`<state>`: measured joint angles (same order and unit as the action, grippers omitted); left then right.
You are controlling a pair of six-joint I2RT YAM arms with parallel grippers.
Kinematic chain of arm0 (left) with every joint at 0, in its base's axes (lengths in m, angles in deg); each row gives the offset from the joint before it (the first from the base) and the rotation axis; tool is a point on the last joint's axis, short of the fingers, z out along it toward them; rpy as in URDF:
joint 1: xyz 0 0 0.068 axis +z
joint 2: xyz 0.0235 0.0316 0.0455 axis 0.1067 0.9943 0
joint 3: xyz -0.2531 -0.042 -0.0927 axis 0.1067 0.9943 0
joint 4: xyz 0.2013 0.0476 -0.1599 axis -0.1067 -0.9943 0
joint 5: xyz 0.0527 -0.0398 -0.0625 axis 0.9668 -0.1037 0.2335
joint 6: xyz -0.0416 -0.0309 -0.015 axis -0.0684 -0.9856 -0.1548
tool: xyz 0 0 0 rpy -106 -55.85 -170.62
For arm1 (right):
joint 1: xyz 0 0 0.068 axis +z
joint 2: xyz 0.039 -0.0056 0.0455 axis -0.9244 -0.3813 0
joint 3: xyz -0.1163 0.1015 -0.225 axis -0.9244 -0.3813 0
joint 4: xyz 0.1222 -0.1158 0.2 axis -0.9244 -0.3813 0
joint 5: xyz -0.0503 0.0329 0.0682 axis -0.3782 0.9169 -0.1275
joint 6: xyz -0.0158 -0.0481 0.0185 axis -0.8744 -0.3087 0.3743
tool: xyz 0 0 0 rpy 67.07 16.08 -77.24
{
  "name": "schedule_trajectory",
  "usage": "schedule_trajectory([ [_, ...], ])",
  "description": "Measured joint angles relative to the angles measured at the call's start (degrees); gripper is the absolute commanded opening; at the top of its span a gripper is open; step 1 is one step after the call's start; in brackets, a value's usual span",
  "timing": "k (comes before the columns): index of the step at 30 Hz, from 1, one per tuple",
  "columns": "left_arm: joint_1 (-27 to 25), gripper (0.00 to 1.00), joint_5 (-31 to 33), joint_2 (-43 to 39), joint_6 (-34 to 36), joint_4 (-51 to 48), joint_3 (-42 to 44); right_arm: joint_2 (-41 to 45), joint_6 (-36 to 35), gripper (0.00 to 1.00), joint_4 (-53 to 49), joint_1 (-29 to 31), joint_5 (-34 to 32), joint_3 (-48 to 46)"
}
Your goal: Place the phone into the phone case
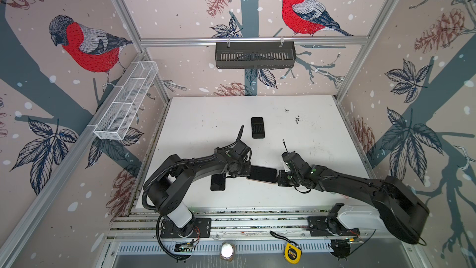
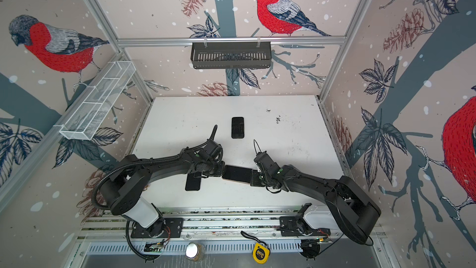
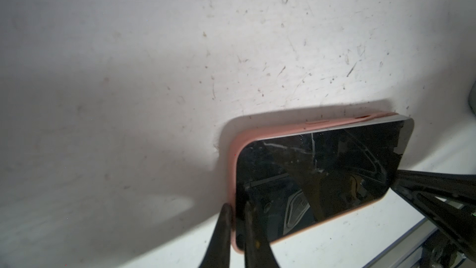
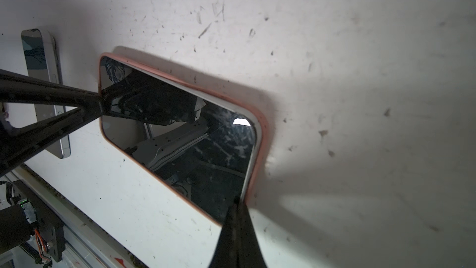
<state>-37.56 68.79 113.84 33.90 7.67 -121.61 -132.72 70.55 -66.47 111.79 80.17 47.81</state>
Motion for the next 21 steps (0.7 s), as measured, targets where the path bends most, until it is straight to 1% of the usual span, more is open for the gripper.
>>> schedule_trajectory([
  [2,0.0,0.12,0.2,-0.1,0.0,-0.2,-0.2,0.3,0.0,0.17,-0.6,0.0,0.0,0.4],
  [3,-0.1,0.12,0.4,-0.3,0.0,-0.3,-0.2,0.5,-0.4,0.19,-0.7,-0.1,0.2,0.9],
  [7,-0.4,0.12,0.7,-2.8,0.0,-1.7,-0.2,1.9,-2.0,0.23,-1.9,-2.4,0.9,2.8],
  [10,-0.4,0.12,0.7,-5.2,0.0,-1.6,-0.1,2.0,-3.5,0.25,-2.9,-5.7,0.9,4.3],
  [12,-0.6,0.12,0.7,-6.1,-0.5,-1.4,0.6,1.7,-5.0,0.29,-3.7,-8.0,1.4,5.9],
  [17,-2.4,0.12,0.3,-7.5,-1.6,-1.2,3.2,-2.7,-8.2,0.35,-4.2,-11.5,2.5,11.3],
  [21,-4.9,0.12,0.3,-7.1,-3.1,0.0,4.7,-8.0,-11.0,0.36,-3.6,-14.6,4.1,14.1],
])
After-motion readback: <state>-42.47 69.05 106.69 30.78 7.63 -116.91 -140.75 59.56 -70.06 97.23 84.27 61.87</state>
